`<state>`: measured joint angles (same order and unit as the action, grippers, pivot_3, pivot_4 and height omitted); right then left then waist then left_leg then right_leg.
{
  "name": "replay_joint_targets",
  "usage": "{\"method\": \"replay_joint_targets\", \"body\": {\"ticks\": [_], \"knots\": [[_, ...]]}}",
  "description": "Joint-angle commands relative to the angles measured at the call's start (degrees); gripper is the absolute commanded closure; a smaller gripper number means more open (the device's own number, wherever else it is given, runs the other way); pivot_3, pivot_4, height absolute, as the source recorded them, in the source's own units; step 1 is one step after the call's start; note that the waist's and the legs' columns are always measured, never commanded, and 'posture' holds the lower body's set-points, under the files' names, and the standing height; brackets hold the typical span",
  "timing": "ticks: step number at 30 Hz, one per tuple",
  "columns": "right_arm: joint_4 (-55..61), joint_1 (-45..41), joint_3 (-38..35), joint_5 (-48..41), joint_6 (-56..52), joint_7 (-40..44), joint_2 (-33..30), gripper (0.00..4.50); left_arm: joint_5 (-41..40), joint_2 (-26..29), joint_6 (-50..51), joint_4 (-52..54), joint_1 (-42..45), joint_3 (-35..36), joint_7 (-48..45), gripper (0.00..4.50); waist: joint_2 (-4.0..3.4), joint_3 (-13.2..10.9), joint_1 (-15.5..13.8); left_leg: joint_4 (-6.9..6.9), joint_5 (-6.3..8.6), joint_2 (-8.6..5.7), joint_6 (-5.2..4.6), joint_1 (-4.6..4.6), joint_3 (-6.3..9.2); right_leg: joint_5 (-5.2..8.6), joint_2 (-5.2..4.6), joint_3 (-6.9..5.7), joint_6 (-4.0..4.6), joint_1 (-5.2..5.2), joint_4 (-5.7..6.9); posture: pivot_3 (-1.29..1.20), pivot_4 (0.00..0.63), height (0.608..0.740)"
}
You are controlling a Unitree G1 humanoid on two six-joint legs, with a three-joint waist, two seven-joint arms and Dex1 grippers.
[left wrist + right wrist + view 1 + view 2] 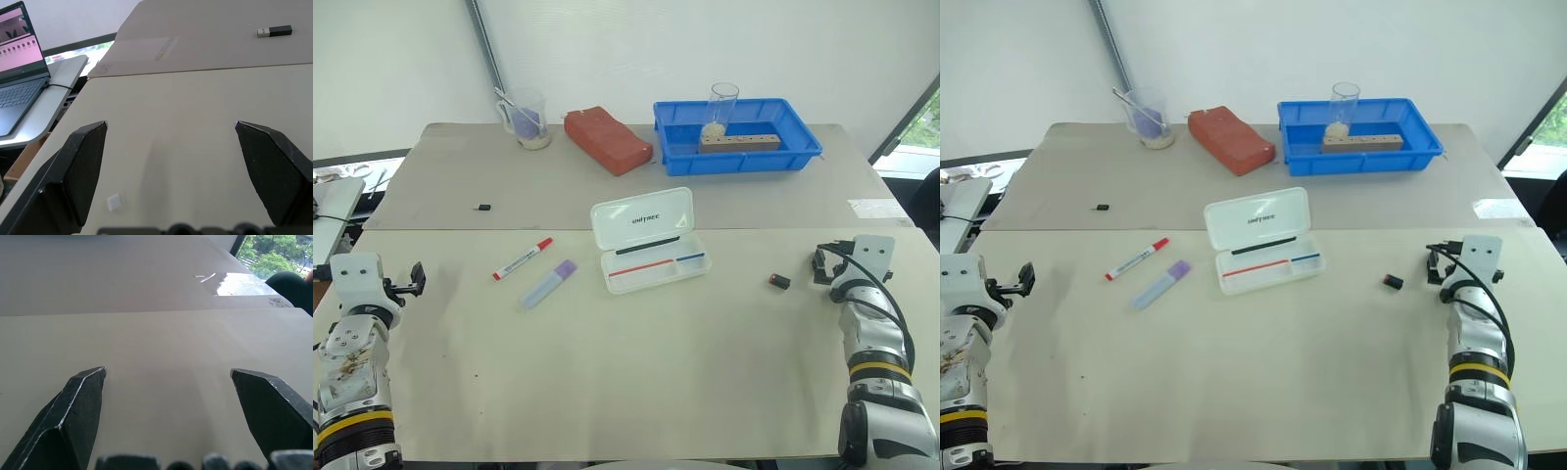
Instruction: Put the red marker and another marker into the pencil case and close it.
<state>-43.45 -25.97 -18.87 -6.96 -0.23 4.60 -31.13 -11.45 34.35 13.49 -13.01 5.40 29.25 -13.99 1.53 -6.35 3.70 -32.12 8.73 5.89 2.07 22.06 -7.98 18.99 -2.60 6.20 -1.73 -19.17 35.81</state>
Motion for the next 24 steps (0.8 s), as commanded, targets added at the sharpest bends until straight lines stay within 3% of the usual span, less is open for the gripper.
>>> {"method": "replay_joint_targets", "body": {"ticks": [1, 5, 10, 14, 17, 20, 24], "knots": [[0.15, -1.71, -0.95, 0.03, 1.96, -0.02, -2.00, 0.00, -0.82, 0.75, 0.24, 2.50, -0.61, 1.70, 0.12, 0.06, 0.00, 0.00, 0.04, 0.00, 0.00, 0.00, 0.00, 0.00, 0.00, 0.00, 0.00, 0.00, 0.00, 0.00, 0.00, 0.00, 0.150, 0.740], [0.76, -1.88, -0.89, 0.17, 2.48, 0.80, -3.12, 0.00, -2.32, 1.98, 0.41, 5.33, -1.35, 2.30, -2.30, 0.06, -0.02, -0.03, 0.05, 0.01, 0.00, 0.00, 0.00, 0.01, 0.00, 0.00, 0.00, -0.01, 0.00, -0.01, -0.01, 0.00, 0.150, 0.740], [7.40, -1.03, 0.43, -1.86, -0.02, 8.84, -5.23, 0.00, -6.33, 6.88, 3.10, 13.80, -2.04, 0.75, -12.24, 0.06, 0.00, -0.08, 0.11, 0.02, 0.00, 0.01, 0.02, 0.03, 0.00, 0.00, 0.00, -0.02, 0.01, -0.02, -0.01, 0.00, 0.150, 0.740], [26.76, 4.87, 3.34, -8.92, -8.19, 25.17, -8.15, 0.00, -12.88, 15.96, 10.80, 23.31, 2.25, -6.76, -26.94, 0.06, -0.12, -0.12, -0.37, 0.07, 0.00, 0.01, 0.04, 0.10, 0.04, 0.01, 0.00, -0.14, 0.02, -0.02, -0.02, 0.00, 0.150, 0.740], [40.41, 10.26, 4.83, -13.86, -15.31, 32.32, -10.56, 0.00, -13.27, 19.67, 13.76, 26.26, 10.43, -16.09, -33.93, 0.06, -0.25, -0.14, -1.31, 0.07, 0.00, 0.02, 0.06, 0.15, 0.08, 0.01, 0.00, -0.25, 0.02, -0.02, -0.04, 0.00, 0.150, 0.740], [53.69, 15.41, 6.59, -19.24, -22.52, 37.41, -12.54, 0.00, -9.73, 17.53, 13.44, 25.36, 22.62, -28.24, -39.27, 0.06, -0.31, -0.16, -2.11, 0.03, 0.00, 0.01, 0.06, 0.16, 0.11, 0.02, -0.01, -0.31, 0.04, -0.08, -0.10, 0.00, 0.150, 0.740], [64.49, 19.24, 8.36, -22.87, -29.06, 38.81, -13.34, 0.00, -4.07, 7.87, 11.42, 21.60, 33.48, -40.39, -40.16, 0.06, -0.35, -0.14, -2.75, -0.25, -0.01, -0.02, 0.00, 0.44, 0.36, 0.04, 0.05, -0.42, 0.06, -0.06, -0.10, 0.00, 0.150, 0.740]]}}
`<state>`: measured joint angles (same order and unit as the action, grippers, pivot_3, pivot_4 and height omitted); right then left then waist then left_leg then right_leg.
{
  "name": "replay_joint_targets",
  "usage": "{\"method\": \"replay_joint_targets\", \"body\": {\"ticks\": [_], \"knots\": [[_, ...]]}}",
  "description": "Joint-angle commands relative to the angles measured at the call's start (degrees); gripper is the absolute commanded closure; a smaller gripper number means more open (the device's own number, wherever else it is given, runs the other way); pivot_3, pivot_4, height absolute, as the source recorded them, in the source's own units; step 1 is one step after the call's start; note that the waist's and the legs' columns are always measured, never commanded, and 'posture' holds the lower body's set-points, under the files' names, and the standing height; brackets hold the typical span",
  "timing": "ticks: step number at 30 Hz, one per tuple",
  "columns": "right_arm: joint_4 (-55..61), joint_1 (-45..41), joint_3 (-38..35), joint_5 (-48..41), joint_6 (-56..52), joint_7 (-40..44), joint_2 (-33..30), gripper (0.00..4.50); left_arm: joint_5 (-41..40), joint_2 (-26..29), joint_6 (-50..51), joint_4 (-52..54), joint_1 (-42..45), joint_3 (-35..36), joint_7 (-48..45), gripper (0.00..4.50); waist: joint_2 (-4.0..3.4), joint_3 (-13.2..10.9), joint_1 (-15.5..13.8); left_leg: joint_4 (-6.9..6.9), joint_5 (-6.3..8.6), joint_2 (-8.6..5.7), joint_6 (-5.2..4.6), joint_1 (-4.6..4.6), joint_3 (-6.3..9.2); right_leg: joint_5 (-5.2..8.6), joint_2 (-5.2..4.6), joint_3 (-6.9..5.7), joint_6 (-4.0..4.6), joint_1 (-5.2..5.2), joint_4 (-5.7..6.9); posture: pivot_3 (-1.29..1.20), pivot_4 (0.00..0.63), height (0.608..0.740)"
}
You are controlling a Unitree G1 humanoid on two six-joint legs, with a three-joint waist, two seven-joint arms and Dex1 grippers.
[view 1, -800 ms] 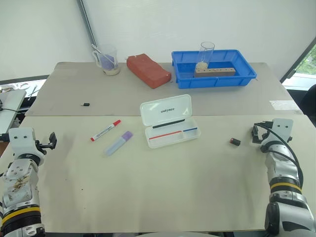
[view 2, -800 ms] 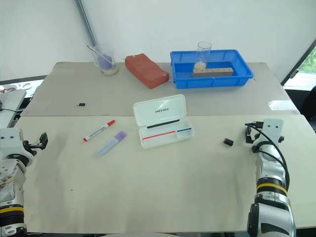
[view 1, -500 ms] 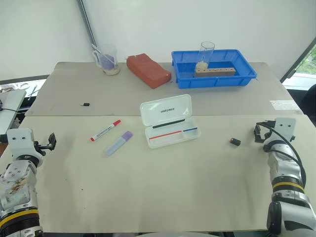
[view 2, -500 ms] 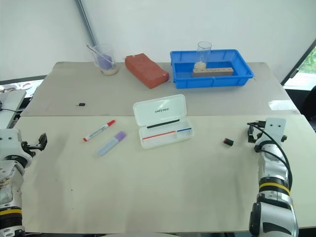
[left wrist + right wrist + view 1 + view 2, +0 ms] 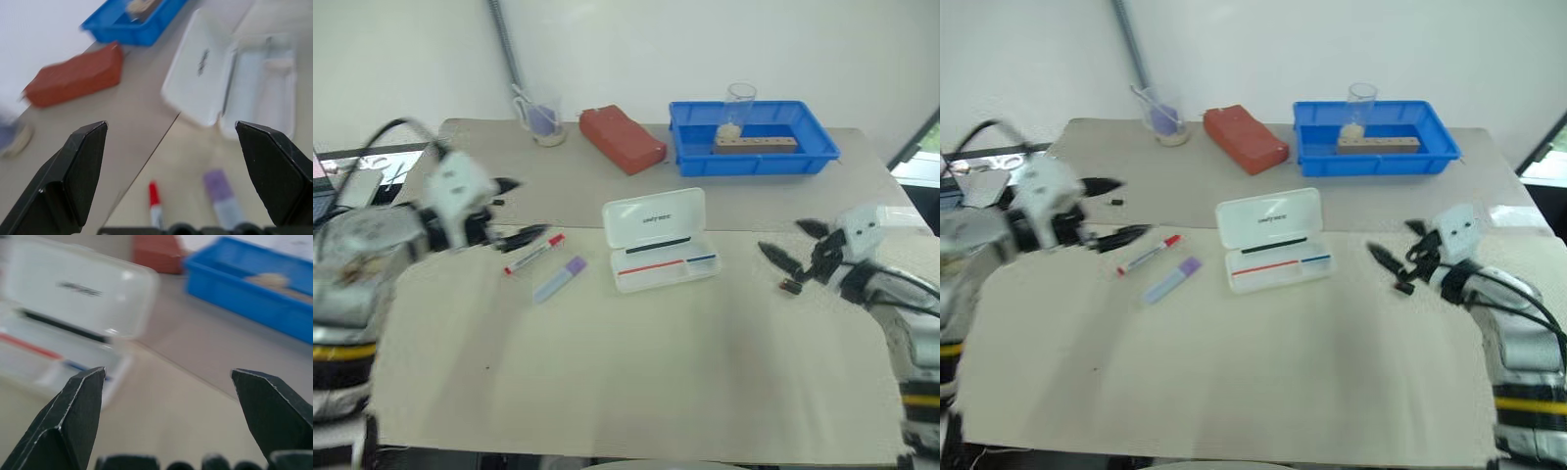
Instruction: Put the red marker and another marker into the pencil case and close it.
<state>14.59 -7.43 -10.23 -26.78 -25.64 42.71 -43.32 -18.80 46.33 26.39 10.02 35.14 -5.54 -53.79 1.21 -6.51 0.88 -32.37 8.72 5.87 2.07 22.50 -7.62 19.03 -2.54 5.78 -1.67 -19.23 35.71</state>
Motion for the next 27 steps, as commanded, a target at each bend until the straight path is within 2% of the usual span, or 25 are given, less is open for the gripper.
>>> {"method": "replay_joint_targets", "body": {"ticks": [1, 3, 7, 14, 21, 24, 27], "knots": [[8.00, 1.20, 0.03, -3.49, -4.70, 0.74, -1.10, 0.00, 4.23, -6.46, -1.81, -2.52, 5.05, -7.55, -0.29, 0.06, -0.06, 0.03, 0.01, -0.07, -0.01, 0.00, -0.04, 0.10, 0.03, 0.00, 0.02, 0.00, 0.00, -0.05, 0.00, 0.00, 0.150, 0.740], [10.25, 2.23, 0.55, -3.63, -6.09, 0.67, -0.98, 0.00, 6.66, -10.79, -3.23, -4.54, 6.07, -11.96, -0.76, 0.06, -0.08, 0.04, 0.09, -0.39, -0.14, -0.02, -0.66, 0.35, 0.34, 0.00, 0.10, -0.06, -0.01, -0.08, 0.01, 0.00, 0.150, 0.740], [12.78, 3.98, -0.08, -3.36, -7.94, -0.91, -0.46, 0.00, 11.73, -16.50, -6.25, -7.51, 4.59, -18.70, -0.79, 0.06, 0.01, -0.02, -0.07, -0.45, -0.15, -0.30, -0.87, 0.54, 0.92, 0.00, 0.15, -0.13, -0.01, -0.12, 0.01, 0.00, 0.150, 0.740], [20.94, 9.44, -1.68, -6.75, -12.96, 1.56, -4.22, 0.00, 15.64, -18.99, -8.73, -10.60, -0.58, -22.88, -1.77, 0.06, -0.03, -0.02, -0.10, -0.45, -0.15, -0.70, -0.92, 0.67, 1.50, 0.00, 0.10, -0.15, -0.01, -0.17, 0.05, 0.00, 0.150, 0.740], [20.97, 8.41, -0.75, -6.64, -12.52, 2.56, -4.94, 0.00, 19.45, -22.19, -13.24, -18.35, -0.64, -23.57, -1.11, 0.06, 0.01, -0.05, -0.22, -0.54, -0.17, -1.26, -1.00, 0.83, 2.58, -0.01, 0.05, -0.25, -0.05, -0.14, 0.05, 0.00, 0.150, 0.740], [20.44, 7.22, 0.05, -6.64, -12.04, 2.29, -3.85, 0.00, 20.75, -22.99, -14.23, -21.29, -0.36, -23.43, -0.83, 0.89, 0.01, -0.05, -0.20, -0.54, -0.17, -1.35, -1.02, 0.84, 2.74, 0.00, 0.06, -0.25, -0.05, -0.13, 0.05, 0.00, 0.150, 0.740], [19.18, 7.20, 0.52, -5.64, -10.86, 2.94, -3.60, 0.00, 21.15, -23.26, -14.90, -22.54, -0.04, -22.90, -1.07, 2.25, 0.01, -0.04, -0.23, -0.54, -0.17, -1.39, -1.03, 0.83, 2.88, 0.00, 0.08, -0.30, -0.06, -0.09, 0.06, 0.00, 0.150, 0.740]]}}
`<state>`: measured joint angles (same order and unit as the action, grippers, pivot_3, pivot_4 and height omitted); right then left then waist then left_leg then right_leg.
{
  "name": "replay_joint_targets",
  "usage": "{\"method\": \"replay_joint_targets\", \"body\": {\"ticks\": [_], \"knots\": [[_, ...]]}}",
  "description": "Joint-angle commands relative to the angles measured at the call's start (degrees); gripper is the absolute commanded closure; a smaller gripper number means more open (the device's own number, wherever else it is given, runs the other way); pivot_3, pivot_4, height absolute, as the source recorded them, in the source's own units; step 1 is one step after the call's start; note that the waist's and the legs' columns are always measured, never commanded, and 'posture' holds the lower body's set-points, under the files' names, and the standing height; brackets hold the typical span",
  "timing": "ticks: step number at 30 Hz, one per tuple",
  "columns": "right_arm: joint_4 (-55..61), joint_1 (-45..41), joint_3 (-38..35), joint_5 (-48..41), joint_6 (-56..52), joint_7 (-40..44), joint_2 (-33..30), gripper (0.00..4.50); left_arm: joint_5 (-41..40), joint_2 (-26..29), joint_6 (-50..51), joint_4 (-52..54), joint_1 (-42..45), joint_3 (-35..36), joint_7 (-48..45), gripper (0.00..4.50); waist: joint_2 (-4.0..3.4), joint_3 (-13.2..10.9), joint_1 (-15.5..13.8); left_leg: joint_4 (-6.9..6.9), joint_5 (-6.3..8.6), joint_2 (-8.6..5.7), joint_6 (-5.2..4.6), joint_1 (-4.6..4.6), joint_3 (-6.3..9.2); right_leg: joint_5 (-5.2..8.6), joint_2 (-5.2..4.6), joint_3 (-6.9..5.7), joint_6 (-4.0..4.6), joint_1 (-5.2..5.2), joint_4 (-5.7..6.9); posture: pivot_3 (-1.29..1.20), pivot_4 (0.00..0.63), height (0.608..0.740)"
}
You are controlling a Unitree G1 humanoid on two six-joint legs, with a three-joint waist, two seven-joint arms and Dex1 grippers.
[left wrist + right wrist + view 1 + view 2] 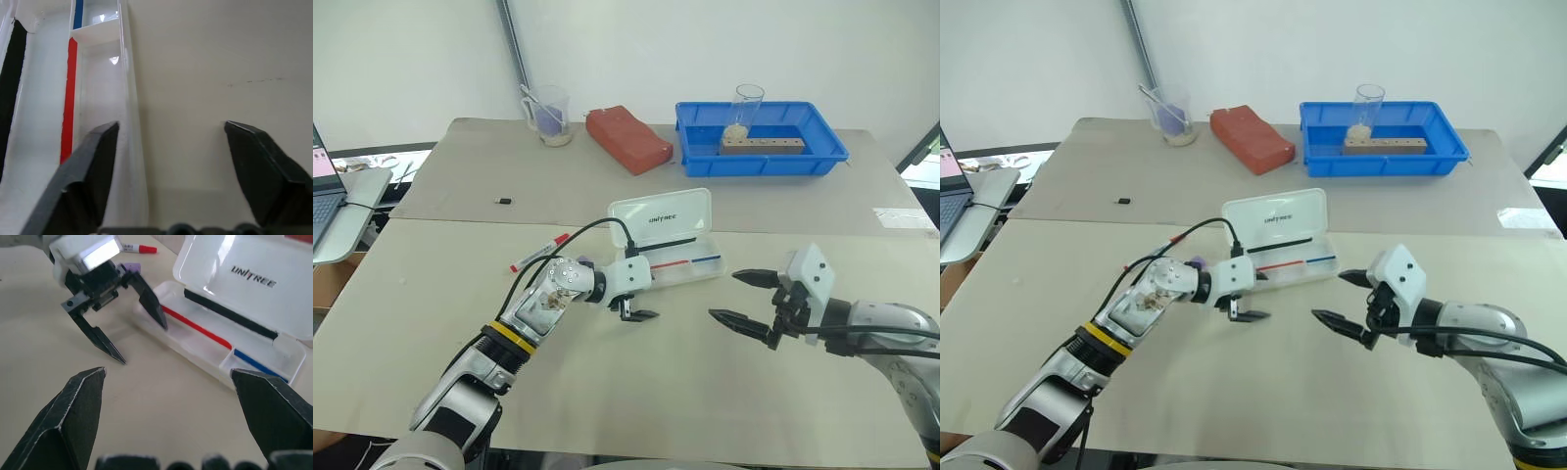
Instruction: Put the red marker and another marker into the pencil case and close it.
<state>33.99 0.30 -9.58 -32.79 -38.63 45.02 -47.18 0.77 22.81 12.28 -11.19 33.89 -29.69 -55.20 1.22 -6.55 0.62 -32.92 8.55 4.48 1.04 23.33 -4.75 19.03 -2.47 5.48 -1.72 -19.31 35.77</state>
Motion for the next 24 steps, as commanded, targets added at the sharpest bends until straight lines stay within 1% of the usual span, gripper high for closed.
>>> {"method": "replay_joint_targets", "body": {"ticks": [1, 2, 3, 4, 5, 10, 15, 18, 20, 24], "knots": [[-0.61, -0.60, -0.11, 0.57, 2.43, 0.88, 0.19, 0.00, 1.56, 0.25, -0.84, -1.51, 1.34, 1.42, 0.20, 2.77, 0.00, 0.00, 0.06, 0.00, 0.00, -0.01, 0.00, 0.00, 0.00, 0.00, 0.00, 0.00, 0.00, 0.00, 0.00, 0.00, 0.150, 0.740], [-0.91, -0.72, -0.16, 0.62, 2.61, 1.08, 0.13, 0.00, 1.53, 0.30, -0.82, -1.60, 1.43, 1.49, 0.00, 3.17, 0.00, 0.00, 0.08, 0.00, 0.00, -0.02, 0.00, -0.01, 0.01, 0.00, 0.00, 0.00, 0.00, 0.00, 0.02, 0.00, 0.150, 0.740], [-1.23, -0.86, -0.21, 0.69, 2.83, 1.28, 0.07, 0.00, 1.51, 0.39, -0.83, -1.63, 1.49, 1.51, -0.19, 3.72, -0.01, 0.00, 0.09, 0.00, 0.00, -0.03, -0.01, -0.01, 0.03, 0.00, 0.00, 0.01, 0.00, 0.00, 0.02, 0.00, 0.150, 0.740], [-1.62, -1.09, -0.10, 1.00, 3.26, 1.51, -0.02, 0.00, 1.52, 0.54, -0.92, -1.60, 1.50, 1.57, -0.48, 4.16, -0.01, 0.00, 0.08, 0.00, -0.01, -0.04, -0.01, -0.01, 0.04, 0.00, 0.01, 0.01, 0.00, 0.00, 0.03, 0.00, 0.150, 0.740], [-1.91, -1.22, 0.01, 1.26, 3.59, 1.76, -0.10, 0.00, 1.45, 0.70, -1.11, -1.41, 1.40, 1.64, -1.03, 4.45, -0.01, 0.00, 0.08, 0.00, -0.01, -0.04, -0.01, -0.02, 0.07, 0.00, 0.02, 0.01, 0.00, 0.00, 0.03, 0.00, 0.150, 0.740], [-2.73, -1.70, 0.44, 2.13, 4.46, 3.57, -1.08, 0.00, -0.17, 3.72, -1.08, 4.22, -0.98, 1.97, -6.53, 4.45, -0.03, 0.01, 0.20, 0.01, -0.01, -0.06, -0.02, -0.01, 0.08, 0.01, 0.02, 0.02, -0.01, -0.01, 0.05, 0.00, 0.150, 0.740], [-2.56, -3.50, 0.91, 0.88, 3.14, 5.15, -1.66, 0.00, 0.58, 7.50, -3.00, 8.48, -3.63, 1.32, -10.12, 4.45, -0.04, 0.02, 0.19, 0.02, 0.00, -0.05, -0.03, -0.05, 0.09, 0.02, 0.04, 0.03, 0.00, 0.00, 0.08, 0.00, 0.150, 0.740], [-2.30, -3.82, 2.48, 1.87, 3.08, 6.02, -2.29, 0.00, 1.76, 9.39, -5.00, 10.70, -5.44, 0.02, -11.87, 4.45, -0.05, 0.02, 0.09, 0.01, 0.00, -0.05, -0.03, -0.04, 0.09, 0.02, 0.02, 0.02, 0.00, 0.01, 0.08, 0.00, 0.150, 0.740], [-2.36, -3.50, 3.72, 3.29, 4.02, 6.71, -3.00, 0.00, 2.51, 9.35, -5.39, 11.14, -6.16, -0.01, -11.22, 4.45, -0.05, 0.02, -0.08, 0.00, 0.00, -0.05, -0.03, -0.04, 0.08, 0.02, 0.01, 0.02, 0.00, 0.03, 0.07, 0.00, 0.150, 0.740], [-2.68, -3.97, 4.34, 3.18, 3.78, 7.19, -3.30, 0.00, 3.83, 8.99, -7.09, 10.29, -6.17, 0.22, -10.29, 4.45, -0.05, 0.02, -0.16, -0.02, 0.00, -0.06, -0.03, -0.04, 0.09, 0.02, 0.00, 0.01, 0.00, 0.04, 0.08, 0.00, 0.150, 0.740]]}}
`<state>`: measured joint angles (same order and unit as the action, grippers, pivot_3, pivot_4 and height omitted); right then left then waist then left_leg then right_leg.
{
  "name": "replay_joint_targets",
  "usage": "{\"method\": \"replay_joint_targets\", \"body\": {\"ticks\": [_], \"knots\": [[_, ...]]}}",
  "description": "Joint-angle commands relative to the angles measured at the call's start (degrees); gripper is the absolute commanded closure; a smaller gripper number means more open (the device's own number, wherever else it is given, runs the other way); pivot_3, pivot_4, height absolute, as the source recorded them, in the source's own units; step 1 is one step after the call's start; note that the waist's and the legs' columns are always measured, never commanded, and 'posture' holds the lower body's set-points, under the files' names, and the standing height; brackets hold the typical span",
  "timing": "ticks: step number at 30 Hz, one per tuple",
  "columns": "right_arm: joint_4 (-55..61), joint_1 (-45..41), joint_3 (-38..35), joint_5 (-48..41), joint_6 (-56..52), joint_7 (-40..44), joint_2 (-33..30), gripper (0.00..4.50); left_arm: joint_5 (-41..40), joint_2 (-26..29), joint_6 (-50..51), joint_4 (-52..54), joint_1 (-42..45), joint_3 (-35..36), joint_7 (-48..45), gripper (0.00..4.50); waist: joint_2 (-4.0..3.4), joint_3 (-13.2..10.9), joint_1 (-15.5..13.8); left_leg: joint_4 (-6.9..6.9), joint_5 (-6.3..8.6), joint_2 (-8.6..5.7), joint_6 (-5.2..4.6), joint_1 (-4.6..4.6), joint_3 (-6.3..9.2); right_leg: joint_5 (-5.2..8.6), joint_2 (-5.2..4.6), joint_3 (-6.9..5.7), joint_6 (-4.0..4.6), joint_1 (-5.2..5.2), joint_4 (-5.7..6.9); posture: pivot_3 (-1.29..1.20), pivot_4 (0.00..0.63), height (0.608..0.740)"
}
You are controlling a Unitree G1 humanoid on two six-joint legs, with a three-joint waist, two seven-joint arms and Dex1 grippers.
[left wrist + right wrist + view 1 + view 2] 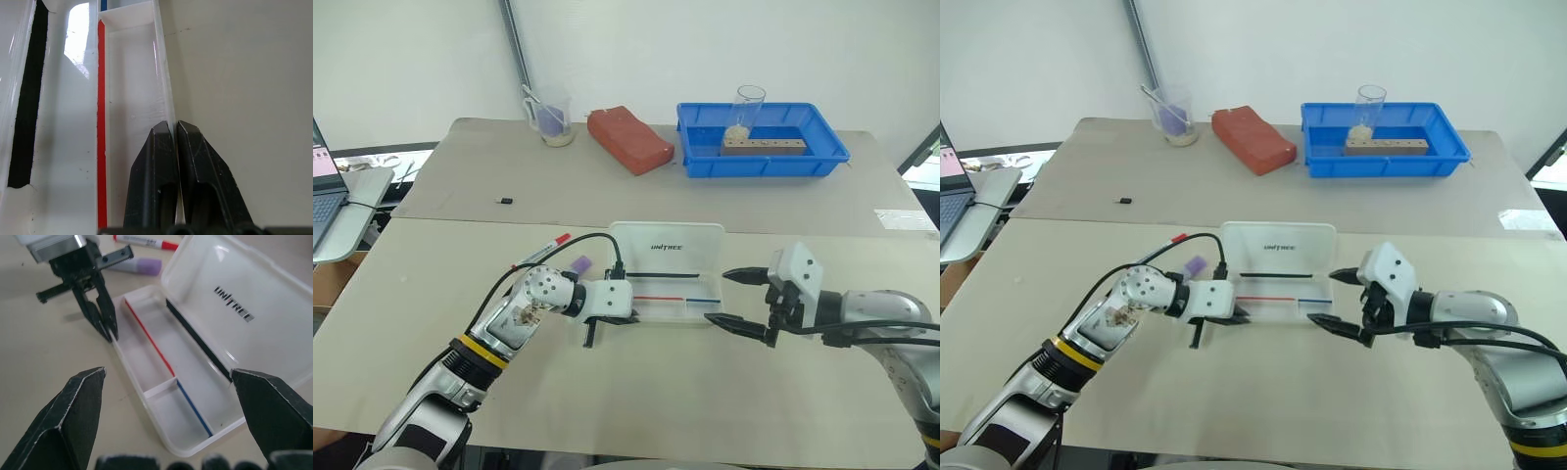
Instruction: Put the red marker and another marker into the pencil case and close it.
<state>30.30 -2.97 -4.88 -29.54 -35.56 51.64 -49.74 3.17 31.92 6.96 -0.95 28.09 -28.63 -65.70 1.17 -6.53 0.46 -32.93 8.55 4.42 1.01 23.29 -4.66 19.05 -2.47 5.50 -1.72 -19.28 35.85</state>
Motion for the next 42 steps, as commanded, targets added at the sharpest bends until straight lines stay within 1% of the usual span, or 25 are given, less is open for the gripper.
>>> {"method": "replay_joint_targets", "body": {"ticks": [1, 5, 7, 9, 10, 11, 12, 23, 25, 29, 34, 38, 42], "knots": [[0.87, -0.89, -0.38, -0.13, 0.59, 0.62, -0.66, 0.00, 1.45, -0.23, -1.82, -0.09, -0.29, -0.61, 0.27, 4.45, 0.00, 0.00, -0.01, 0.00, 0.00, 0.00, 0.00, 0.00, 0.00, 0.00, 0.00, 0.00, 0.00, 0.00, 0.00, 0.00, 0.150, 0.740], [-0.16, -1.51, -0.32, 0.08, 0.82, 1.09, -0.43, 0.00, 1.08, -0.43, -1.70, -0.02, 0.19, 0.31, -0.08, 3.05, 0.00, 0.00, 0.05, 0.00, 0.00, 0.00, -0.01, 0.00, 0.01, 0.00, 0.01, 0.00, 0.00, 0.00, 0.01, 0.00, 0.150, 0.740], [-0.71, -1.77, -0.23, 0.18, 1.05, 1.34, -0.35, 0.00, 0.56, -0.23, -1.25, 0.74, 0.43, 0.83, -0.58, 2.11, 0.00, 0.00, 0.09, 0.00, 0.00, 0.00, -0.01, 0.00, 0.00, 0.00, 0.01, 0.00, 0.00, 0.00, 0.01, 0.00, 0.150, 0.740], [-1.40, -1.78, -0.03, 0.56, 1.61, 1.84, -0.52, 0.00, -0.10, -0.29, -0.82, 1.72, 0.69, 1.56, -0.69, 1.05, 0.00, 0.00, 0.13, 0.00, 0.00, 0.00, -0.01, 0.00, 0.00, 0.00, 0.02, 0.00, 0.00, 0.00, 0.01, 0.00, 0.150, 0.740], [-1.79, -1.68, 0.12, 0.94, 2.09, 2.23, -0.77, 0.00, -0.39, -0.30, -0.42, 2.21, 0.75, 1.84, -0.86, 0.70, 0.00, 0.00, 0.16, 0.00, 0.00, 0.00, -0.02, 0.00, 0.00, 0.00, 0.02, 0.00, 0.00, -0.01, 0.01, 0.00, 0.150, 0.740], [-2.22, -1.76, 0.18, 1.17, 2.40, 2.51, -0.86, 0.00, -0.59, -0.19, -0.29, 2.63, 0.71, 2.06, -1.12, 0.18, -0.01, 0.00, 0.17, 0.00, 0.00, 0.00, -0.02, 0.00, 0.00, 0.00, 0.02, 0.00, 0.00, -0.01, 0.01, 0.00, 0.150, 0.740], [-2.60, -1.95, 0.19, 1.33, 2.59, 2.76, -0.88, 0.00, -0.73, -0.07, -0.31, 3.04, 0.63, 2.19, -1.36, 0.04, -0.01, 0.00, 0.17, 0.00, 0.00, 0.00, -0.02, 0.00, 0.00, 0.00, 0.02, 0.00, 0.00, -0.01, 0.01, 0.00, 0.150, 0.740], [-5.01, -5.72, 0.93, 1.43, 2.39, 3.47, -0.01, 0.00, -1.91, 1.27, 1.93, 8.95, -1.46, 2.31, -2.61, 0.04, -0.02, 0.01, 0.20, -0.01, -0.01, 0.00, -0.03, 0.00, 0.00, 0.00, 0.03, 0.00, 0.00, -0.01, 0.04, 0.00, 0.150, 0.740], [-5.59, -6.68, 1.01, 1.26, 2.19, 3.52, 0.11, 0.00, -3.01, 1.72, 2.69, 9.50, -1.32, 2.74, -3.68, 0.04, -0.02, 0.01, 0.23, -0.03, -0.02, 0.00, -0.04, -0.01, 0.00, 0.00, 0.02, 0.01, 0.00, -0.01, 0.06, 0.00, 0.150, 0.740], [-6.85, -8.37, 1.38, 1.22, 2.03, 3.58, 0.43, 0.00, -8.26, 2.67, 8.33, 11.48, -0.80, 4.18, -7.50, 0.04, -0.06, 0.03, 0.21, -0.03, -0.02, 0.00, -0.05, -0.01, -0.01, 0.00, 0.03, 0.00, 0.00, -0.02, 0.08, 0.00, 0.150, 0.740], [-7.09, -9.22, 1.32, 0.87, 1.58, 3.55, 0.68, 0.00, -9.80, 2.98, 10.43, 11.11, 0.79, 5.82, -7.04, 0.04, -0.06, 0.03, 0.17, -0.03, -0.02, 0.00, -0.06, -0.01, 0.00, 0.00, 0.03, -0.01, -0.01, -0.02, 0.08, 0.00, 0.150, 0.740], [-6.44, -10.78, 0.76, -0.49, 0.26, 3.86, 0.35, 0.00, -14.25, 2.77, 17.35, 9.67, 6.19, 12.80, -4.41, 0.04, -0.06, 0.02, 0.18, -0.06, -0.06, 0.00, -0.11, 0.01, 0.01, 0.00, 0.03, -0.02, -0.01, -0.03, 0.14, 0.00, 0.150, 0.740], [-3.81, -13.85, 0.01, -4.75, -3.99, 3.19, 0.69, 0.00, -19.07, 4.82, 25.58, 7.33, 10.41, 21.42, -1.47, 0.04, -0.08, 0.02, 0.34, -0.05, -0.07, 0.00, -0.16, -0.01, 0.03, 0.02, 0.05, -0.02, -0.04, -0.03, 0.17, 0.00, 0.150, 0.740]]}}
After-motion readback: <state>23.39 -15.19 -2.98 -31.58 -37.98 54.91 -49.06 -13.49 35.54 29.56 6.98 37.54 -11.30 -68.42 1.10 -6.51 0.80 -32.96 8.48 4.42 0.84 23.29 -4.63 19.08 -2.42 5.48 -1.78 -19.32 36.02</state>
